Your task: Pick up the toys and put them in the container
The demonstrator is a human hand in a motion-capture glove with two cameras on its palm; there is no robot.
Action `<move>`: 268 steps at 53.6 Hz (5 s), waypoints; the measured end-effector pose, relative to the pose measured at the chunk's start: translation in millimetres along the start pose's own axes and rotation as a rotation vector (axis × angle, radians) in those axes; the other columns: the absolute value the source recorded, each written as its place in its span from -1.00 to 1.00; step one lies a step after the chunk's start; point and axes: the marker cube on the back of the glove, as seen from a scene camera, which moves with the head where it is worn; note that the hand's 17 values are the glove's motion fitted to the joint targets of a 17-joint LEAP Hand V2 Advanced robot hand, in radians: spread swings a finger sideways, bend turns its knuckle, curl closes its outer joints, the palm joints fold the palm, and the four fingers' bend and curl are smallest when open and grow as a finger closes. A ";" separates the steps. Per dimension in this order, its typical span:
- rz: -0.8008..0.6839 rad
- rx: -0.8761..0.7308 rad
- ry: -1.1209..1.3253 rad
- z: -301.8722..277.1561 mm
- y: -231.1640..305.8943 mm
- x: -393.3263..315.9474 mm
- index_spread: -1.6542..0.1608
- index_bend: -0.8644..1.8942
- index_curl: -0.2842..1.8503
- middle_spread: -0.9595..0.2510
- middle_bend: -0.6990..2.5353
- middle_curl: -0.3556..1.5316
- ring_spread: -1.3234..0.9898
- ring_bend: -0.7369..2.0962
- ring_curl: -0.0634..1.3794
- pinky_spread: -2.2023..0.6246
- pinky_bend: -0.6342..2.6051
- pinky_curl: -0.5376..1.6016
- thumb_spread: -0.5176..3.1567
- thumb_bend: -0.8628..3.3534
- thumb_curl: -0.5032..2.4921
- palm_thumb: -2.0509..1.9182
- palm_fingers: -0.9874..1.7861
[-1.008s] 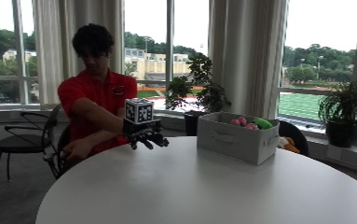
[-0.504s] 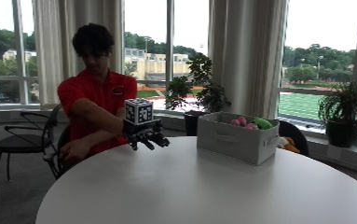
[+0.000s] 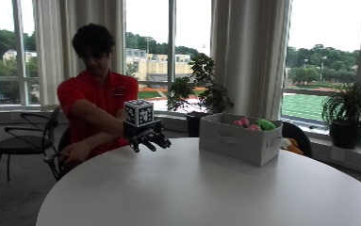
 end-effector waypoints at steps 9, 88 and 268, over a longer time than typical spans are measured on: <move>-0.001 -0.014 0.012 3.3 1.3 3.1 0.32 -0.16 -0.31 0.37 -0.48 -0.37 0.08 -0.36 -0.62 0.63 -0.16 -0.19 -0.14 -0.63 -0.51 -0.01 -0.34; -0.017 -0.010 -0.095 19.7 1.6 -19.5 0.32 -0.14 -0.32 0.37 -0.47 -0.36 0.08 -0.36 -0.63 0.63 -0.17 -0.18 -0.14 -0.62 -0.51 -0.01 -0.34; 0.005 0.026 -0.012 28.4 24.9 3.7 0.35 -0.22 -0.32 0.40 -0.49 -0.40 0.10 -0.37 -0.72 0.63 -0.19 -0.17 -0.12 -0.62 -0.51 0.00 -0.38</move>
